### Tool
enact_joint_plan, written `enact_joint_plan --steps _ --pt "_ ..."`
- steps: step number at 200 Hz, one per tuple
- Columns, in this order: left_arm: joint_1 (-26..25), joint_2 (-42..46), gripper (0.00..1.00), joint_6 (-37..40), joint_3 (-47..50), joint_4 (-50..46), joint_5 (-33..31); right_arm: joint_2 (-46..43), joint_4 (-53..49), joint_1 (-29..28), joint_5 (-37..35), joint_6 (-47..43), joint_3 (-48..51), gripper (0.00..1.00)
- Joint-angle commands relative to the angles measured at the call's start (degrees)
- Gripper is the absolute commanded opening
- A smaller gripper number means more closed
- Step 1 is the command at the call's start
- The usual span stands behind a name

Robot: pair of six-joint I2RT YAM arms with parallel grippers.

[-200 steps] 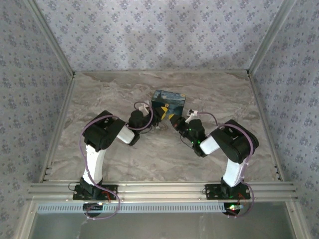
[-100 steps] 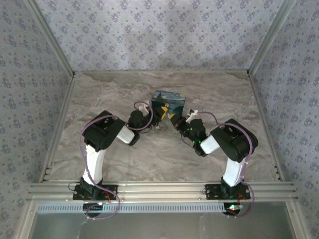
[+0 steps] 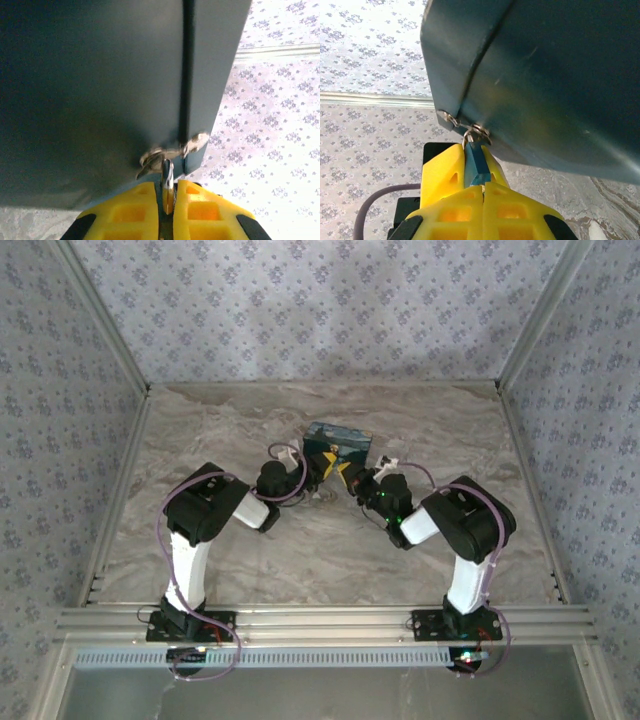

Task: Unlock a padlock with a key

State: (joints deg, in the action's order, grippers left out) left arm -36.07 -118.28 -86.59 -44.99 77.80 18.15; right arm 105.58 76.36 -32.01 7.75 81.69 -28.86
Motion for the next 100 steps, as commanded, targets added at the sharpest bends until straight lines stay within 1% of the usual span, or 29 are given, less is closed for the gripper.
enact_joint_plan --steps 1,12,56,100 --pt "-2.19 2.7 0.0 1.05 0.48 2.8 7.79 1.05 3.62 -0.28 -1.21 -0.67 -2.47 0.0" --pt "-2.18 2.79 0.0 1.02 0.43 2.8 8.01 0.77 3.54 -0.06 -1.09 -2.47 -2.76 0.0" --pt "-2.66 2.88 0.0 1.41 0.48 2.82 9.59 2.16 1.4 1.6 0.06 -0.94 -5.46 0.0" --pt "-2.9 2.7 0.0 1.39 1.36 2.82 10.86 2.93 0.0 1.92 0.33 -0.03 -5.35 0.0"
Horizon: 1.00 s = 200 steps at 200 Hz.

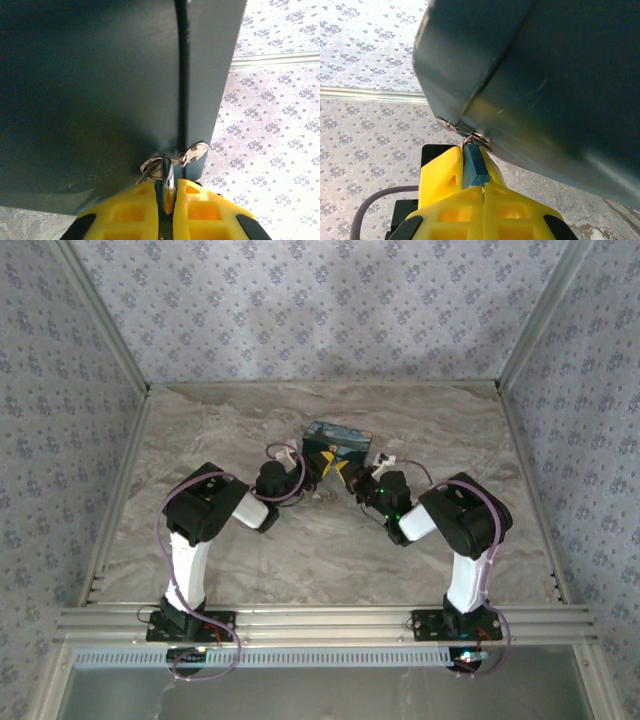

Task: Unlock a padlock with a key

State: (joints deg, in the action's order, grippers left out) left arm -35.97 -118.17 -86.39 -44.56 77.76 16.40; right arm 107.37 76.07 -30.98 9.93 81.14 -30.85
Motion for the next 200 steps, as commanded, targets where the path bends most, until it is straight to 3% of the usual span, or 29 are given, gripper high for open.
enact_joint_plan --steps 1,43,95,164,200 --pt "-3.03 2.59 0.0 1.16 0.9 2.85 12.69 1.11 0.21 0.95 -1.81 0.47 -3.4 0.0" --pt "-3.23 2.34 0.0 1.14 0.78 2.87 13.39 1.08 -3.65 1.09 0.52 -0.37 -4.66 0.0" --pt "-1.64 2.36 0.0 1.84 3.13 2.84 9.93 1.44 -3.45 1.43 2.06 -1.23 -0.45 0.0" --pt "-0.23 1.51 0.0 2.64 3.86 2.32 7.86 -1.97 -5.61 2.15 3.07 -3.74 6.81 0.28" --pt "-0.05 1.53 0.0 2.62 4.26 1.97 7.85 -7.82 -13.06 2.72 4.78 -8.29 9.31 0.3"
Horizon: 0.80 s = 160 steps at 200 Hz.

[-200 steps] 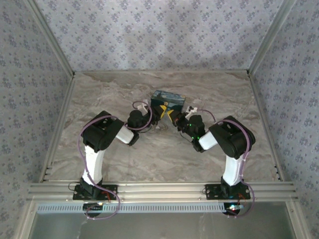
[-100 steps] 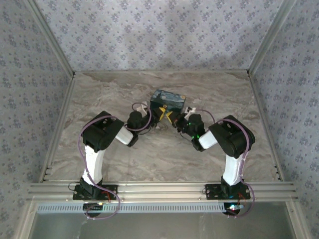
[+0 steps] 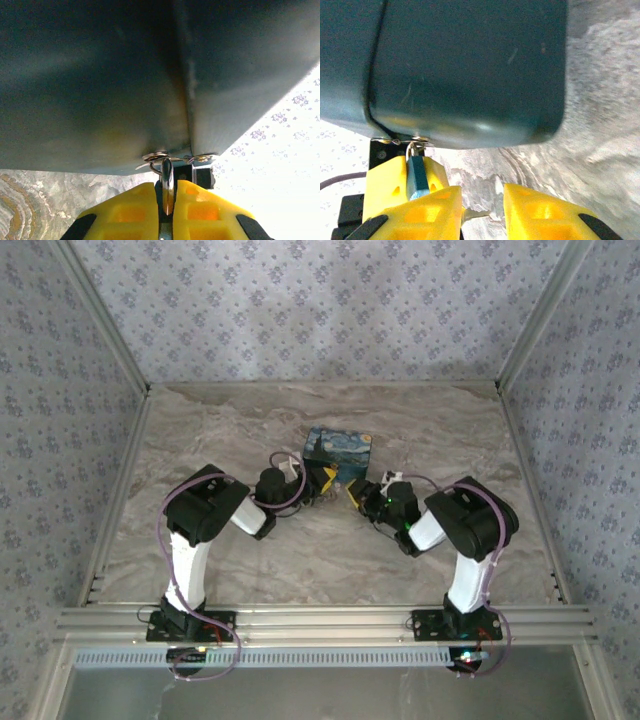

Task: Unlock a padlock with a key

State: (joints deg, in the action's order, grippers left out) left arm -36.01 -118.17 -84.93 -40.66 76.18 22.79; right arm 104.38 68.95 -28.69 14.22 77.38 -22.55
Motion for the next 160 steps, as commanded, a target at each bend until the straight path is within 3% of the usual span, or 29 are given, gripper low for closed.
enact_joint_plan --steps 1,27,68,110,160 --pt "0.03 1.53 0.0 1.21 0.39 3.54 1.47 -5.2 -6.42 0.36 0.61 -4.75 1.01 0.3" --pt "-0.01 1.65 0.0 1.28 0.76 2.92 1.55 -14.64 -23.75 -0.31 0.92 -13.7 -0.72 0.31" --pt "-0.09 1.74 0.0 0.56 0.79 2.66 1.92 -26.23 -61.14 -4.0 -7.82 -32.8 -11.62 0.35" --pt "-0.11 2.55 0.0 0.02 0.32 2.31 2.61 -23.51 -75.54 -6.02 -12.56 -43.72 -22.34 0.41" --pt "0.03 3.47 0.0 -0.5 0.41 1.79 3.11 -16.36 -86.35 -9.92 -18.5 -55.01 -33.32 0.39"
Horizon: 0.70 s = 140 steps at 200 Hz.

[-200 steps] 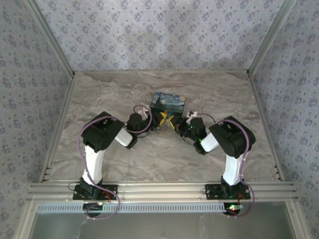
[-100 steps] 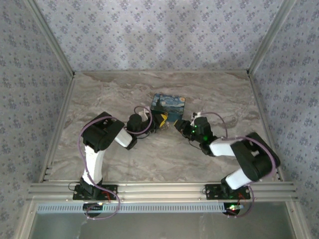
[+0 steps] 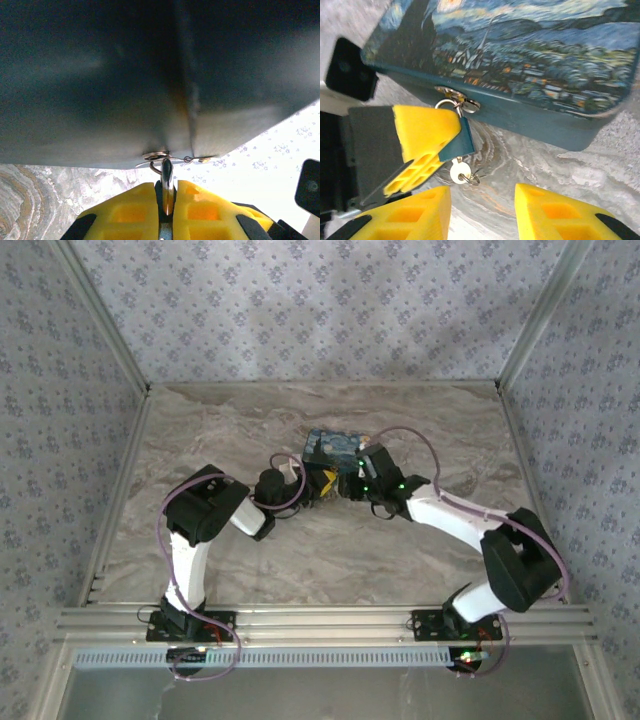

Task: Unlock a padlock with a key

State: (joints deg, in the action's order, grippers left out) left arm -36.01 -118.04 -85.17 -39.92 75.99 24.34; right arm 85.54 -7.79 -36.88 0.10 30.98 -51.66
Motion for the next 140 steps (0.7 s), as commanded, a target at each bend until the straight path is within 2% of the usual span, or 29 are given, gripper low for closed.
enact_joint_plan --steps 1,140 --pt "0.0 3.39 0.0 -0.26 -0.33 1.98 1.57 2.63 -9.74 -1.85 -4.44 -8.77 -4.26 0.39" --pt "0.38 3.0 0.0 -1.67 -1.11 2.32 2.73 12.26 -14.39 -7.81 -14.94 -15.3 -15.0 0.31"
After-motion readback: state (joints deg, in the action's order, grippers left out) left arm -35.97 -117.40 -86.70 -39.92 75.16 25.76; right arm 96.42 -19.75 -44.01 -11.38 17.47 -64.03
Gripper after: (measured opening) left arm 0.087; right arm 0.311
